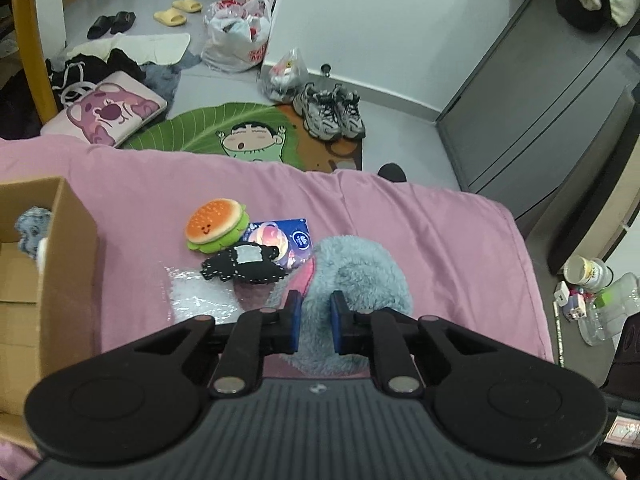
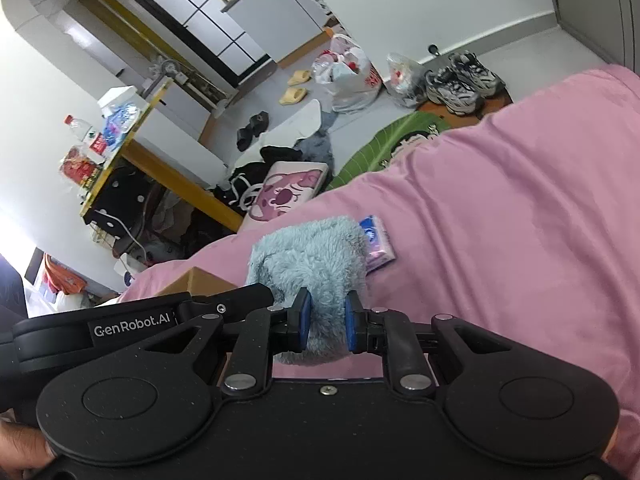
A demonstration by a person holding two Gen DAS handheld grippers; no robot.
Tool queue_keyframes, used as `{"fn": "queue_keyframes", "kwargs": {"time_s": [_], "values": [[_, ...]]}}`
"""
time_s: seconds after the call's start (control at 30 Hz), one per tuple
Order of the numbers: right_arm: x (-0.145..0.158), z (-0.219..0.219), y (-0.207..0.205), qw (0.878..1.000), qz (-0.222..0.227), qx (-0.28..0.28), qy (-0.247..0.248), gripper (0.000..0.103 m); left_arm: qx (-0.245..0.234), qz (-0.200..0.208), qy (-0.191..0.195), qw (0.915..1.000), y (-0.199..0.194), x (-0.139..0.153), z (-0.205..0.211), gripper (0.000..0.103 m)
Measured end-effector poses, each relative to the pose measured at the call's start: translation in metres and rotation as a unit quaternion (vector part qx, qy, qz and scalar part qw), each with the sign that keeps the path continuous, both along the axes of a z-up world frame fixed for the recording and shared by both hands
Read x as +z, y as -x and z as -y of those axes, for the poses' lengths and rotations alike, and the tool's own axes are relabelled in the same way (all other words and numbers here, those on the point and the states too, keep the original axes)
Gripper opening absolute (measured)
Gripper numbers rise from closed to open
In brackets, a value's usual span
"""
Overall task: Organize soft objects
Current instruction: 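Lift the grey plush with both grippers and carry it over the box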
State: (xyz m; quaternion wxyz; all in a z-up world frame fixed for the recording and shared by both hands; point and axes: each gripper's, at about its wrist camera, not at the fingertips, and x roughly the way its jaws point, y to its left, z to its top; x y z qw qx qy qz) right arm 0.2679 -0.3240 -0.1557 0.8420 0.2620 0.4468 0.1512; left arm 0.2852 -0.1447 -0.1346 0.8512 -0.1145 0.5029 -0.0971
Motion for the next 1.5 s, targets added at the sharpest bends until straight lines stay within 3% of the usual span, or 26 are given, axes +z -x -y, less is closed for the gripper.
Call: {"fn": "queue_keyframes", "kwargs": {"time_s": [0.8, 1.5], "values": [[0.048, -0.071, 0.028, 0.998, 0.047, 0.044, 0.019, 0.018, 0.025, 0.06, 0.013, 0.9978, 0.053, 0.055, -0.074, 0.014], [0.056, -0.155, 0.034, 0.993, 0.059, 0.094, 0.029, 0.018, 0.071, 0.072, 0.028, 0.9944, 0.079, 0.064, -0.158, 0.014]]}}
